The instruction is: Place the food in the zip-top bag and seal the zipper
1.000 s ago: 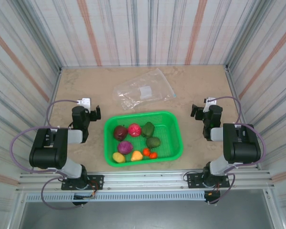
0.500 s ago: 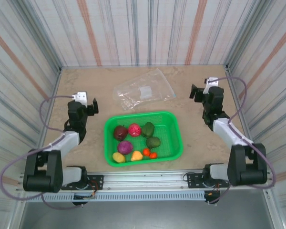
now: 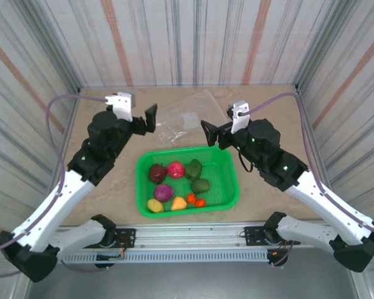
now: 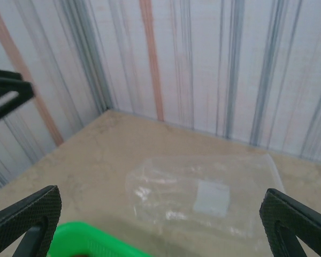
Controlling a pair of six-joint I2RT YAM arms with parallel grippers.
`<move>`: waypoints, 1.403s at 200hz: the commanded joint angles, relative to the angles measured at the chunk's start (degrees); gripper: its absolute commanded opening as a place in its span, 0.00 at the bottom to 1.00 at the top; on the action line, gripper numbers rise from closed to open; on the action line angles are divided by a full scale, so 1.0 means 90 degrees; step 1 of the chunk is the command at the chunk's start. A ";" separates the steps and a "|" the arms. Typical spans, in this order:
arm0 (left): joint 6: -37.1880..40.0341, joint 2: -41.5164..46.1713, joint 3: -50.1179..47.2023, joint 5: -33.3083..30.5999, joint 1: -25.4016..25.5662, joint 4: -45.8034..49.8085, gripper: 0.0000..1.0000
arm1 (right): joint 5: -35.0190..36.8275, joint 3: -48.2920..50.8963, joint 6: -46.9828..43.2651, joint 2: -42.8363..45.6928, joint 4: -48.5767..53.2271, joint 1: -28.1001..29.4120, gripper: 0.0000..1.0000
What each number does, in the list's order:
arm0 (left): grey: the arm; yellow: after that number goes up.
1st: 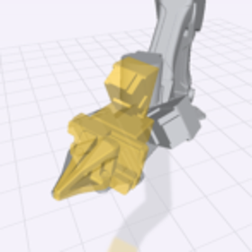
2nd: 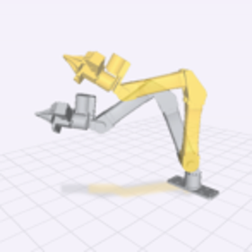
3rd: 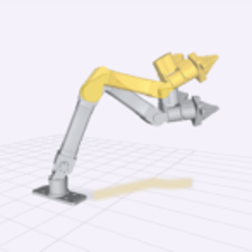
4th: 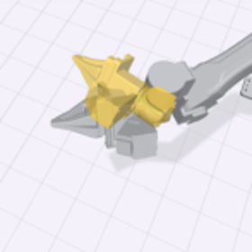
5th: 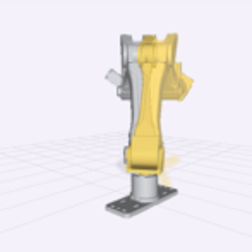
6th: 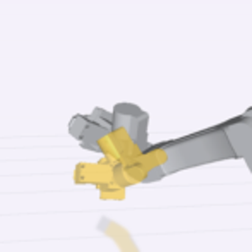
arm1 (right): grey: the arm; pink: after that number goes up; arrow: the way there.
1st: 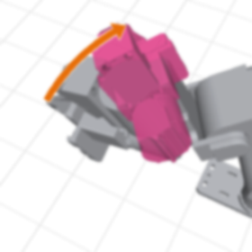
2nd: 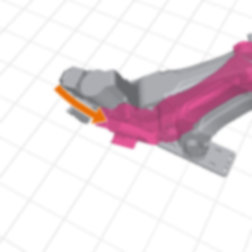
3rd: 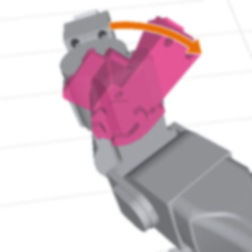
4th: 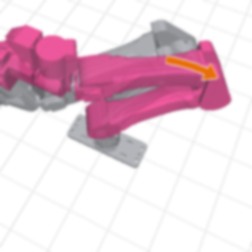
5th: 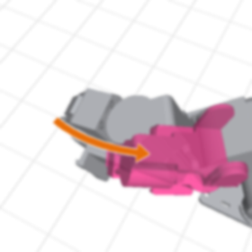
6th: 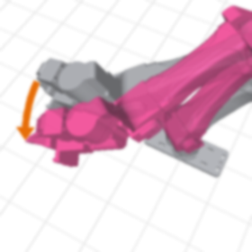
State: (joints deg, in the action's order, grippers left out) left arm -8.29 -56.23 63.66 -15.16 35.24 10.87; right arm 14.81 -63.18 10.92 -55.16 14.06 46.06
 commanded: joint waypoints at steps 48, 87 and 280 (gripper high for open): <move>-0.2576 -0.0131 0.2123 -0.0127 0.0701 0.5944 0.99 | -0.1247 -0.0919 0.1664 0.0084 0.4158 -0.1883 0.99; -0.2949 -0.0268 0.1609 0.2592 -0.1185 0.5738 0.99 | -0.2121 -0.1084 0.2291 -0.0767 0.4095 -0.2462 0.99; -0.1907 -0.0014 0.1320 0.2926 -0.0415 0.5990 0.99 | -0.5558 -0.4678 0.3689 -0.7674 0.1572 -0.4915 0.52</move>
State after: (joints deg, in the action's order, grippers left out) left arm -28.05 -57.12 73.95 10.50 32.67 62.94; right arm -28.95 -97.69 42.63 -115.68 28.12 2.79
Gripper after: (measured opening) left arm 0.986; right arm 0.571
